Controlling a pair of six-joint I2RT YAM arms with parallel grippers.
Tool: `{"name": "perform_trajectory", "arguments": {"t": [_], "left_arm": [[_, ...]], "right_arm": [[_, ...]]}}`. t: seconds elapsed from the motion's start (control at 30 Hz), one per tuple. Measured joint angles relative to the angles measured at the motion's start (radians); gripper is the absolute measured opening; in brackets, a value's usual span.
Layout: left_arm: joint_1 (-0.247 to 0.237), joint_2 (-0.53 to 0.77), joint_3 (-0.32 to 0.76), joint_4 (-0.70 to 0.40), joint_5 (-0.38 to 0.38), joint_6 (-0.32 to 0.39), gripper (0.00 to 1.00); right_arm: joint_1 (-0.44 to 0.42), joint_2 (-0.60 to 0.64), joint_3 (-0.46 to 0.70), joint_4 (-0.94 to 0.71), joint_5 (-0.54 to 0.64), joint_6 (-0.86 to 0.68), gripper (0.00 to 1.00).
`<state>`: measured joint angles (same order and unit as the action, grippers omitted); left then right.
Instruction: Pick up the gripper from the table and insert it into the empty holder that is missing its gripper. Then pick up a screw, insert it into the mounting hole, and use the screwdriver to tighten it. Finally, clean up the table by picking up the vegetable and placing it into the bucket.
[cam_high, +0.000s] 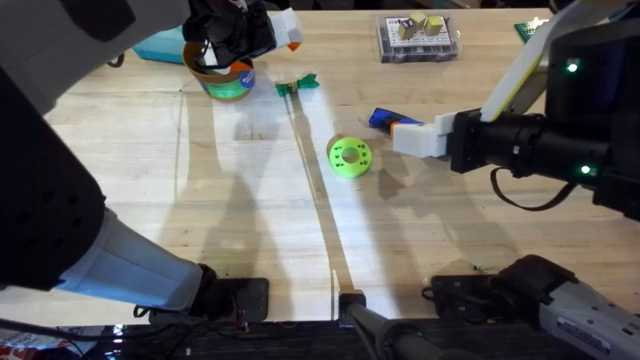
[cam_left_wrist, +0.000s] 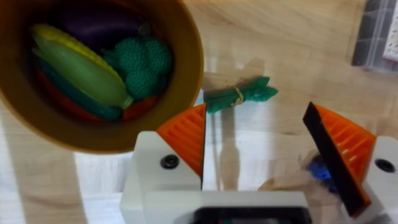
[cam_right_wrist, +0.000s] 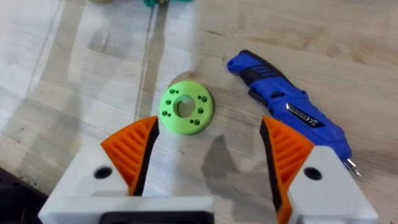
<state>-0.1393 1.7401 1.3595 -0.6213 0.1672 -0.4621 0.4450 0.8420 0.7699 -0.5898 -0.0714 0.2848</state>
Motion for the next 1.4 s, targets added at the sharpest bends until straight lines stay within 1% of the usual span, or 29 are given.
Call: {"name": "perform_trajectory", "arguments": {"t": [0.1,0.23,0.3,0.37,0.43,0.5,0.57,0.63,0.7,0.8,0.93,1.17,1.2,1.23,1.27,1.3,1.4], "left_arm": [[0.0,0.0,0.0,-0.006,0.006,0.004,0.973],[-0.001,0.006,0.006,-0.002,0.063,0.041,0.973],[-0.001,0.018,0.026,0.007,0.101,0.07,0.984],[-0.009,0.028,0.051,0.018,0.132,0.121,0.988],[-0.025,0.028,0.067,0.02,0.151,0.202,0.986],[-0.054,0.028,0.076,0.008,0.16,0.319,0.986],[-0.093,0.028,0.076,-0.013,0.154,0.446,0.986],[-0.132,0.033,0.076,-0.026,0.129,0.564,0.986],[-0.167,0.045,0.077,-0.027,0.088,0.662,0.986],[-0.186,0.086,0.077,-0.027,0.038,0.758,0.986],[-0.166,0.157,0.077,-0.027,-0.004,0.818,0.986],[-0.114,0.248,0.077,-0.024,-0.033,0.85,0.983],[-0.112,0.258,0.077,-0.021,-0.035,0.852,0.952],[-0.111,0.267,0.077,-0.017,-0.037,0.853,0.901],[-0.111,0.275,0.077,-0.012,-0.038,0.853,0.823],[-0.112,0.282,0.077,-0.006,-0.034,0.854,0.714],[-0.116,0.284,0.077,0.012,-0.033,0.853,0.245]], "right_arm": [[0.0,0.0,0.0,-0.009,0.0,0.0,0.964],[0.0,0.0,0.0,-0.009,-0.001,0.0,0.964],[0.0,0.0,0.0,-0.009,0.0,0.0,0.964],[0.0,0.0,0.0,-0.009,0.0,0.0,0.964],[0.0,0.0,0.0,-0.008,-0.001,0.0,0.964],[0.0,0.0,0.0,-0.009,-0.001,0.0,0.964],[0.0,0.0,0.0,-0.009,-0.001,0.0,0.964],[0.0,0.0,0.0,-0.009,-0.001,0.0,0.964],[0.0,0.0,0.0,-0.009,0.0,0.0,0.964],[0.0,0.0,0.0,-0.01,-0.001,0.0,0.964],[0.0,0.0,0.0,-0.01,0.0,0.0,0.964],[0.0,0.0,0.0,-0.01,0.0,0.0,0.964],[0.0,0.0,0.0,-0.01,0.0,0.0,0.964],[0.0,0.0,0.0,-0.01,0.0,0.0,0.964],[0.0,0.0,0.0,-0.009,0.0,0.0,0.964],[0.0,0.0,0.0,-0.01,0.0,0.0,0.964],[0.0,0.0,0.0,-0.01,0.0,0.0,0.964]]}}
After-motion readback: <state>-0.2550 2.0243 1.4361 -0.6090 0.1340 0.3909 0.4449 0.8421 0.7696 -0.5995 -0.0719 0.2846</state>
